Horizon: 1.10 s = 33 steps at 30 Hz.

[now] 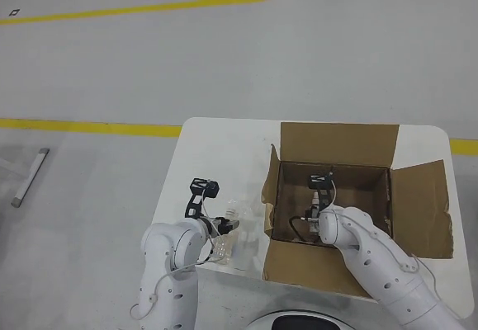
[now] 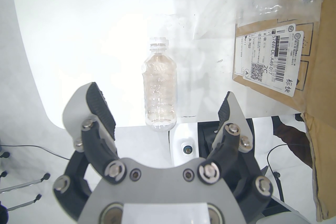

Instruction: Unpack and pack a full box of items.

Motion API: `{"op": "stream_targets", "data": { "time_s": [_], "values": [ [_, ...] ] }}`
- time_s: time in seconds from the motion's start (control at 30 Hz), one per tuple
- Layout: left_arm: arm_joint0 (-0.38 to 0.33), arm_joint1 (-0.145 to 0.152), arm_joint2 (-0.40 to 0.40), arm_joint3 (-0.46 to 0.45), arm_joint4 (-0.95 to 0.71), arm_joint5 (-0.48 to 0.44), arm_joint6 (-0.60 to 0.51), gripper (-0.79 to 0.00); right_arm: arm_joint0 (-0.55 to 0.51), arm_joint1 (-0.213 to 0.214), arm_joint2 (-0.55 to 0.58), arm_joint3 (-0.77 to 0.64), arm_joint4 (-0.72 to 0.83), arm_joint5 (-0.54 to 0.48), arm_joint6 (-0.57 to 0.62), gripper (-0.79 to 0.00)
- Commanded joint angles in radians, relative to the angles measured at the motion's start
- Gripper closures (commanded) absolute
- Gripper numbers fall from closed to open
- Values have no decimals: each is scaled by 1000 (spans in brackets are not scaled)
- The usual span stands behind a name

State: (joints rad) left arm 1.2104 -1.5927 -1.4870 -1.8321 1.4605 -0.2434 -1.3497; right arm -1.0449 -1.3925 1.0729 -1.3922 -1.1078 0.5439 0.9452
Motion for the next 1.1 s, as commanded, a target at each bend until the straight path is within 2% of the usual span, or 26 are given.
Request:
{"op": "stream_targets", "data": {
  "time_s": [0.0,0.1,0.2,0.23,0.27,0.3,0.43,0.5,0.67,0.8,0.93,1.07],
  "values": [
    [0,0,0,0,0,0,0,-785,5,-2,-1,11,2,-2,-1,-302],
    [0,0,0,0,0,0,0,-785,11,-5,-4,25,1,-7,-3,-286],
    [0,0,0,0,0,0,0,-785,16,-7,-5,36,2,-7,-5,-219],
    [0,0,0,0,0,0,0,-785,18,-8,-5,38,3,-8,-6,-188],
    [0,0,0,0,0,0,0,-785,19,-9,-6,40,2,-7,-6,-108],
    [0,0,0,0,0,0,0,-785,20,-10,-6,42,1,-8,-5,-80],
    [0,0,0,0,0,0,0,-785,25,-13,-7,54,0,-10,-4,-55],
    [0,0,0,0,0,0,0,-785,27,-14,-7,59,-1,-9,-4,-6],
    [0,0,0,0,0,0,0,-785,22,-17,-2,42,5,-11,-15,0],
    [0,0,0,0,0,0,0,-785,-12,-13,22,-45,12,-35,-51,0],
    [0,0,0,0,0,0,0,-785,-75,-1,67,-179,14,-80,-87,0],
    [0,0,0,0,0,0,0,-785,-176,16,152,-375,29,-160,-165,0]
  ]
}}
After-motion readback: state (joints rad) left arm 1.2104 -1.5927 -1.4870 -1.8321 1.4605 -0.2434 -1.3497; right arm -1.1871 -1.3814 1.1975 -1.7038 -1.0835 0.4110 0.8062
